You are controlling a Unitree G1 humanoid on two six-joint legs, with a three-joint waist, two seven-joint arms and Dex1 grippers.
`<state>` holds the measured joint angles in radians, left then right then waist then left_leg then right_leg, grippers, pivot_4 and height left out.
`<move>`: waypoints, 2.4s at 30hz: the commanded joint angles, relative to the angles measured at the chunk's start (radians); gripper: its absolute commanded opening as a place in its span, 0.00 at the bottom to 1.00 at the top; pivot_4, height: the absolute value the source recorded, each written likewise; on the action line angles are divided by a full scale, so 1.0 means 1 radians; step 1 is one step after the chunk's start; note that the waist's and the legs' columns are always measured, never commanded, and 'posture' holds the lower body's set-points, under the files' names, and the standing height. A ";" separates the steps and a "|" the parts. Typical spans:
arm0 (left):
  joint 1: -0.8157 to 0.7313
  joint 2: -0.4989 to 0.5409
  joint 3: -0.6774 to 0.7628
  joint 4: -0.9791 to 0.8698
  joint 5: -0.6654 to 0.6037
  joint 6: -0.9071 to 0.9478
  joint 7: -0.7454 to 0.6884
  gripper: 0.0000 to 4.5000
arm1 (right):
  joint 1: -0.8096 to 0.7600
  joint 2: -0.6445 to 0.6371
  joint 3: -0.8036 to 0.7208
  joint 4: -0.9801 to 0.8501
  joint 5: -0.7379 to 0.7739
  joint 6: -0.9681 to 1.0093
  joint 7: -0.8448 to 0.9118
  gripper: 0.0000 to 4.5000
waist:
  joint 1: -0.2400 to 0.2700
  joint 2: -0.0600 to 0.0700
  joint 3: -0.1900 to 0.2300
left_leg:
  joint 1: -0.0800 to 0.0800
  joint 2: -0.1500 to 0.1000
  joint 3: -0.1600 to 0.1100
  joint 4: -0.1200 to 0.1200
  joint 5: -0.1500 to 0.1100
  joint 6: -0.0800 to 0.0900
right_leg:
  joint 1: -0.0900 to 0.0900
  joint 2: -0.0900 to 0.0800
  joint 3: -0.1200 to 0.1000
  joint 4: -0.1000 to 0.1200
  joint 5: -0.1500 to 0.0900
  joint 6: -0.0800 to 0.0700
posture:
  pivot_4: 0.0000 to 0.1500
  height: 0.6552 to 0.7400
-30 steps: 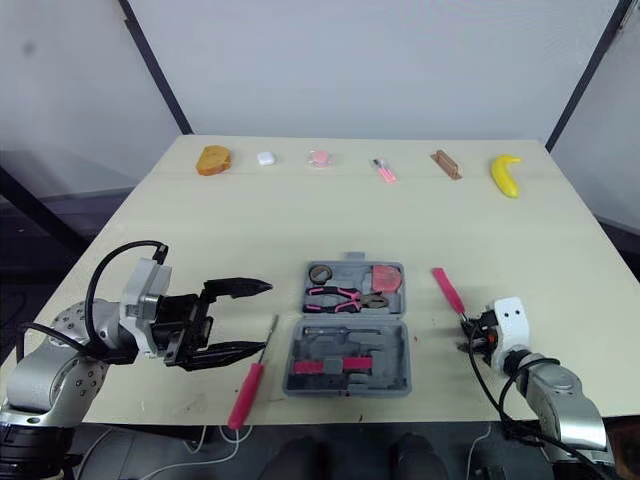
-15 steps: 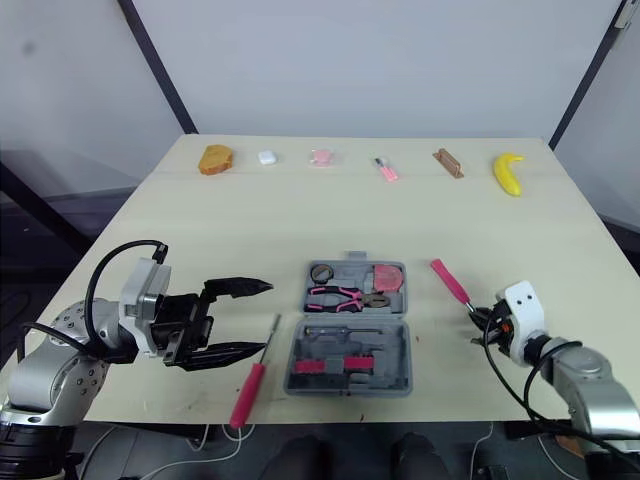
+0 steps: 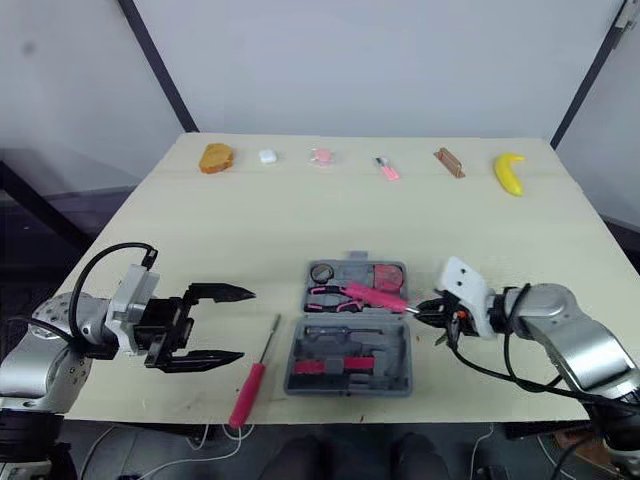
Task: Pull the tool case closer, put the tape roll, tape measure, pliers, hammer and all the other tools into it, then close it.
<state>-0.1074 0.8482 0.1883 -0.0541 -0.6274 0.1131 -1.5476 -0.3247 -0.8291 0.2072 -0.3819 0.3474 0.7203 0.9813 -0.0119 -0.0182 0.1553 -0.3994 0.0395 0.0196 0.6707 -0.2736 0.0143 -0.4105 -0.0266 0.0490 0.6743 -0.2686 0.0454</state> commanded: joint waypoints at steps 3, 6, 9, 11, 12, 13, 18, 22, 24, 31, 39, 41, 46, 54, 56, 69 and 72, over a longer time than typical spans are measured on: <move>0.010 0.072 -0.005 0.042 0.021 -0.086 -0.067 1.00 | -0.149 0.005 0.163 -0.045 -0.069 0.076 0.029 0.01 | -0.001 -0.001 0.001 | -0.001 0.000 0.000 0.000 0.000 0.000 | 0.000 -0.001 0.000 0.000 0.000 0.000 | 1.00 1.00; 0.041 0.084 -0.010 0.039 0.021 -0.107 -0.067 1.00 | -0.234 0.021 0.279 -0.067 -0.142 0.159 -0.001 0.01 | -0.004 -0.001 0.002 | -0.001 0.000 0.000 0.000 0.000 0.000 | -0.001 -0.001 0.000 0.000 0.000 0.000 | 1.00 1.00; 0.058 0.086 -0.006 0.034 0.012 -0.109 -0.067 1.00 | -0.274 0.048 0.339 -0.075 -0.175 0.196 -0.017 0.01 | -0.004 -0.001 0.002 | -0.001 0.000 0.000 0.000 0.000 0.000 | -0.002 -0.001 -0.001 0.000 0.000 0.000 | 1.00 1.00; 0.069 0.086 0.000 0.024 -0.002 -0.092 -0.067 1.00 | -0.293 0.059 0.386 -0.086 -0.193 0.217 -0.010 0.01 | -0.004 -0.001 0.002 | -0.002 0.000 0.000 0.000 0.000 0.000 | -0.002 -0.001 -0.001 0.001 0.000 0.000 | 1.00 1.00; 0.072 0.090 -0.002 0.022 -0.004 -0.093 -0.067 1.00 | -0.301 0.065 0.409 -0.090 -0.199 0.221 -0.005 0.01 | -0.004 -0.001 0.002 | -0.002 0.000 0.000 0.000 0.000 0.000 | -0.002 -0.001 -0.001 0.001 0.000 0.000 | 1.00 1.00; 0.073 0.091 -0.003 0.021 -0.004 -0.097 -0.067 1.00 | -0.308 0.075 0.425 -0.094 -0.203 0.228 -0.005 0.01 | -0.002 -0.001 0.002 | -0.002 0.000 0.000 0.000 0.000 0.000 | -0.002 -0.001 -0.001 0.001 0.000 0.000 | 1.00 1.00; 0.072 0.099 0.001 0.006 -0.001 -0.095 -0.067 1.00 | -0.343 0.118 0.490 -0.096 -0.230 0.269 -0.019 0.01 | -0.004 -0.001 0.002 | -0.002 0.000 -0.001 0.000 0.000 0.000 | -0.002 -0.002 -0.002 0.001 0.000 0.000 | 1.00 1.00; 0.080 0.116 -0.006 0.000 -0.001 -0.098 -0.067 1.00 | -0.352 0.144 0.512 -0.094 -0.239 0.309 -0.036 0.01 | -0.004 -0.001 0.002 | -0.002 0.000 -0.001 0.000 0.000 0.000 | -0.002 -0.002 -0.002 0.001 0.000 0.000 | 1.00 1.00; 0.084 0.121 -0.007 -0.003 -0.002 -0.097 -0.067 1.00 | -0.357 0.166 0.515 -0.087 -0.238 0.330 -0.050 0.01 | -0.005 -0.001 0.002 | -0.002 0.000 -0.001 0.000 0.000 0.000 | -0.002 -0.002 -0.002 0.002 0.000 0.000 | 1.00 1.00; 0.087 0.118 -0.014 -0.008 -0.002 -0.094 -0.067 1.00 | -0.372 0.218 0.523 -0.052 -0.234 0.340 -0.068 0.01 | -0.008 -0.001 0.002 | -0.001 0.000 -0.001 0.000 0.000 0.000 | -0.002 -0.002 -0.002 0.002 0.000 0.000 | 1.00 1.00; 0.075 0.112 -0.027 0.003 -0.001 -0.105 -0.067 1.00 | -0.377 0.217 0.534 -0.008 -0.248 0.285 -0.051 0.01 | -0.016 -0.001 0.002 | -0.001 0.000 -0.001 0.000 0.000 0.000 | -0.002 -0.002 -0.002 0.003 0.000 -0.001 | 1.00 1.00; 0.074 0.108 -0.025 0.004 -0.001 -0.107 -0.067 1.00 | -0.374 0.212 0.529 -0.008 -0.247 0.277 -0.046 0.23 | -0.018 -0.001 0.002 | -0.001 0.000 -0.001 0.000 0.000 0.000 | -0.002 -0.002 -0.003 0.003 0.000 -0.001 | 1.00 1.00; 0.080 0.101 -0.023 0.009 0.005 -0.116 -0.065 1.00 | -0.362 0.207 0.490 -0.012 -0.243 0.275 -0.057 0.44 | -0.023 -0.001 0.002 | -0.001 0.000 -0.001 0.000 0.000 0.000 | -0.002 -0.002 -0.002 0.003 0.000 -0.001 | 1.00 1.00; 0.078 0.090 -0.024 0.018 0.010 -0.125 -0.061 1.00 | -0.306 0.221 0.422 0.008 -0.221 0.150 -0.057 0.44 | -0.023 -0.001 0.002 | -0.001 0.000 -0.001 0.000 0.000 0.000 | -0.002 -0.002 -0.003 0.003 0.000 0.000 | 1.00 1.00; 0.078 0.089 -0.024 0.019 0.011 -0.127 -0.060 1.00 | -0.276 0.245 0.389 0.020 -0.192 0.101 -0.050 0.44 | -0.024 -0.002 0.002 | -0.001 0.000 -0.001 0.000 0.000 0.000 | -0.002 -0.002 -0.003 0.003 0.000 0.000 | 1.00 1.00; 0.082 0.080 -0.026 0.028 0.016 -0.138 -0.059 1.00 | -0.150 0.324 0.348 0.179 -0.200 -0.137 -0.041 0.02 | -0.024 -0.002 0.001 | -0.001 0.000 -0.001 0.000 0.000 0.000 | -0.002 -0.002 -0.002 0.003 0.000 0.000 | 1.00 1.00; 0.085 0.077 -0.026 0.025 0.016 -0.140 -0.057 1.00 | -0.136 0.339 0.358 0.244 -0.226 -0.165 -0.052 0.02 | -0.024 -0.002 0.001 | -0.001 0.000 -0.001 0.000 0.000 0.000 | -0.002 -0.002 -0.002 0.003 0.000 0.000 | 1.00 1.00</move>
<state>-0.0289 0.9257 0.1512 -0.0256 -0.6098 -0.0082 -1.5563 -0.4673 -0.4980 0.5746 -0.1473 0.1326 0.5788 0.9321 -0.0361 -0.0203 0.1567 -0.4004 0.0393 0.0188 0.6710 -0.2735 0.0143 -0.4126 -0.0285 0.0466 0.6771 -0.2687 0.0449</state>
